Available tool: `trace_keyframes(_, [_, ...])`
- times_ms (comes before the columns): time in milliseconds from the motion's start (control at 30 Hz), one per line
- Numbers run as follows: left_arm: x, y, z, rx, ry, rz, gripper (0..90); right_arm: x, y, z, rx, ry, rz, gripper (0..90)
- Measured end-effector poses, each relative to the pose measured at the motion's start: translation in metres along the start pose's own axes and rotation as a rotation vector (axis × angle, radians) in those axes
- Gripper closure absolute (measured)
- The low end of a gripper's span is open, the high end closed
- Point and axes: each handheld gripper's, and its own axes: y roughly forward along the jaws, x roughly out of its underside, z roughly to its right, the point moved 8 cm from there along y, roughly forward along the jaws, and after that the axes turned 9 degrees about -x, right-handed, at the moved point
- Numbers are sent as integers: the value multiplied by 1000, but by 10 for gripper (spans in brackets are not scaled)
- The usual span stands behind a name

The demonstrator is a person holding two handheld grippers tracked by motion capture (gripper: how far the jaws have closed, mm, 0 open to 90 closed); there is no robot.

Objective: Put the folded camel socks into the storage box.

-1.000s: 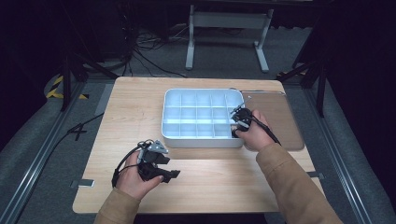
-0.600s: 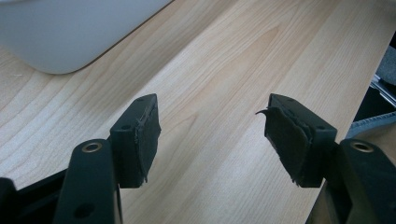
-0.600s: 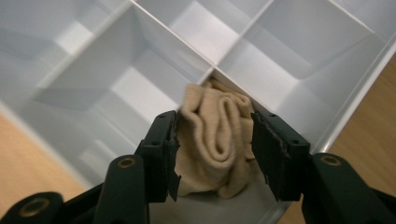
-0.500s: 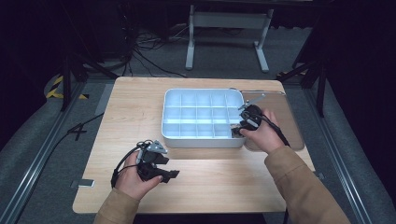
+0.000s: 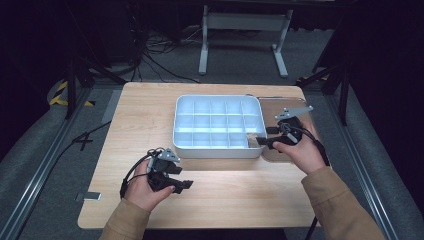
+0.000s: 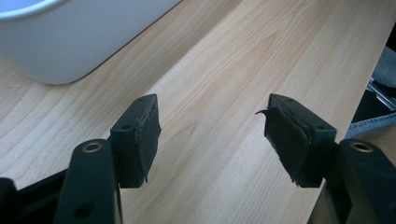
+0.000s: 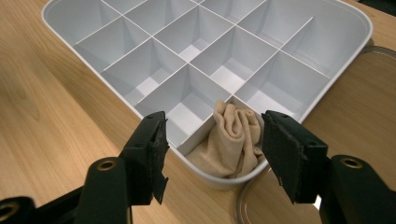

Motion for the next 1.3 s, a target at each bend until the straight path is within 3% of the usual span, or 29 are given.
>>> trace_keyframes(200, [-4,-6,-8,-3,-2,21,366,9,-14,-2,-27,-21,48,357])
trace_keyframes(333, [-3,-9,-13,-10,-20,28,366,20,-24,-12,-71,-75,65,331])
trace_keyframes(433, [-1,-10,-11,-6,14,25,395,28,-28,-16,-96,-90,68,306])
trace_keyframes(533, [-1,-10,-9,-10,25,29,405,37,-31,-16,-100,-92,63,306])
trace_keyframes(567, [-2,-11,-7,3,19,38,404,40,-32,-16,-97,-93,65,304])
trace_keyframes(733, [1,-9,-11,-15,5,30,394,52,-35,-17,-71,-96,65,291])
trace_keyframes(800, [1,-8,-13,-23,0,27,389,61,-34,-17,-44,-78,22,293])
trace_keyframes(867, [1,-7,-14,-28,1,25,385,65,-35,-19,-29,-93,-4,283])
trace_keyframes(1000, [1,-5,-13,-28,6,21,378,71,-29,-26,-79,-127,23,263])
trace_keyframes(1167, [1,-5,-14,-30,4,22,374,84,-16,-26,-108,-145,8,250])
trace_keyframes(1300, [3,-3,-17,-38,20,6,376,92,-7,-30,-133,-194,1,237])
